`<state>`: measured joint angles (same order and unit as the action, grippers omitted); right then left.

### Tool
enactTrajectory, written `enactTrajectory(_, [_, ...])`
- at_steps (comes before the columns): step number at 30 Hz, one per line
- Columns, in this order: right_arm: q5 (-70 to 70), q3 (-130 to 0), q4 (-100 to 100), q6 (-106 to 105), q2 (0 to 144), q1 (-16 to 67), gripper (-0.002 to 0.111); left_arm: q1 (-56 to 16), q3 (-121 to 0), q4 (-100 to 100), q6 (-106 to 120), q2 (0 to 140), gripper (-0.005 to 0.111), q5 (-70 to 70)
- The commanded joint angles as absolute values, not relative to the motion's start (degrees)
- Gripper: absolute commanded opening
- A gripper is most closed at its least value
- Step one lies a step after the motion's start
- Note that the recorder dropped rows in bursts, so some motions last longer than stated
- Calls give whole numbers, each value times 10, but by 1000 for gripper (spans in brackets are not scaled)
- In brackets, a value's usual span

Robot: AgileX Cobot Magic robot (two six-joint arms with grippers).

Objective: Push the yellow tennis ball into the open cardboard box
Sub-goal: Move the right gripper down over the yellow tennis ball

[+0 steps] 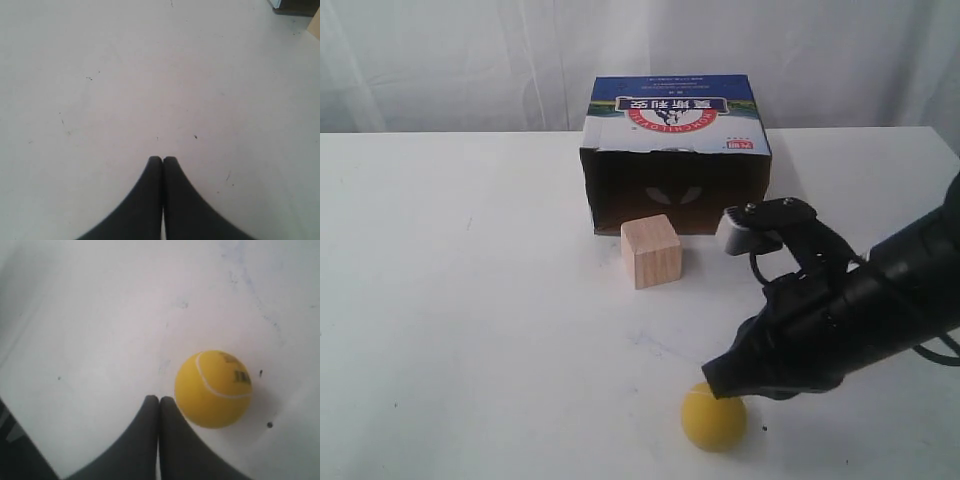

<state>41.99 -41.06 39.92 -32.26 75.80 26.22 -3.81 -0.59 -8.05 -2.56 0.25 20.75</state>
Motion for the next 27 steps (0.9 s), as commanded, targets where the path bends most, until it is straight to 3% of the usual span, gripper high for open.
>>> enactTrajectory(1, [358, -400, 411, -332, 793, 280, 0, -41, -2, -89, -28, 0, 0, 236])
enactTrajectory(17, [325, -400, 414, -347, 872, 303, 0, -41, -2, -89, -28, 0, 0, 236])
enactTrajectory(27, [203, -400, 409, -348, 881, 303, 0, -41, -2, -89, -28, 0, 0, 236])
